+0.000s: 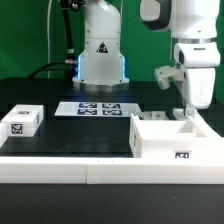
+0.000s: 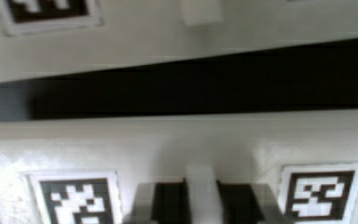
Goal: Assemble cabinet
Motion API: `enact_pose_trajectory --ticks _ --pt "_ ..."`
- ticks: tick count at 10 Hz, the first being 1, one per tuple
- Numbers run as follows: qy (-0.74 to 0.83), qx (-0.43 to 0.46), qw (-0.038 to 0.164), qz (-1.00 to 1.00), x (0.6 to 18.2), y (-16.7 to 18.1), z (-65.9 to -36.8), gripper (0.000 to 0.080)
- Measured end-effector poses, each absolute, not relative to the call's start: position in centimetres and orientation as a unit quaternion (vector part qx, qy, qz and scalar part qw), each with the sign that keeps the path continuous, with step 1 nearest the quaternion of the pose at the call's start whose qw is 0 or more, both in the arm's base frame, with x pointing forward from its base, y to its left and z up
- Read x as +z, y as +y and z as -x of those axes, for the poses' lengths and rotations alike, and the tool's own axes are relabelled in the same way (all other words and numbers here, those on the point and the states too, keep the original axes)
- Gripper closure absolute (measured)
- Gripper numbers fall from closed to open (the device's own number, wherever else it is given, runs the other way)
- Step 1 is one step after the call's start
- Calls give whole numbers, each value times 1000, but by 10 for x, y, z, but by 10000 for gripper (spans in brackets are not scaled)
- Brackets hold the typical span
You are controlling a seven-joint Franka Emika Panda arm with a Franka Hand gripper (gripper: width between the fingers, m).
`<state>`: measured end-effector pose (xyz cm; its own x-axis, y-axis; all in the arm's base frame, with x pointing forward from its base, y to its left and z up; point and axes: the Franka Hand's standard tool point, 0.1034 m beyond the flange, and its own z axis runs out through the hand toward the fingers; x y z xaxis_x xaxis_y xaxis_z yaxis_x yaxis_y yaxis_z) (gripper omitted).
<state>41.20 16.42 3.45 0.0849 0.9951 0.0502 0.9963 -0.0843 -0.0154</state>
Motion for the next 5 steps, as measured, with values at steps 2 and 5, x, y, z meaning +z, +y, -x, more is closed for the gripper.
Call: enact_pose_trajectory --ticks 2,5 --pt "-680 -8 13 733 50 151 -420 731" --pt "-685 -8 9 728 56 122 -431 731"
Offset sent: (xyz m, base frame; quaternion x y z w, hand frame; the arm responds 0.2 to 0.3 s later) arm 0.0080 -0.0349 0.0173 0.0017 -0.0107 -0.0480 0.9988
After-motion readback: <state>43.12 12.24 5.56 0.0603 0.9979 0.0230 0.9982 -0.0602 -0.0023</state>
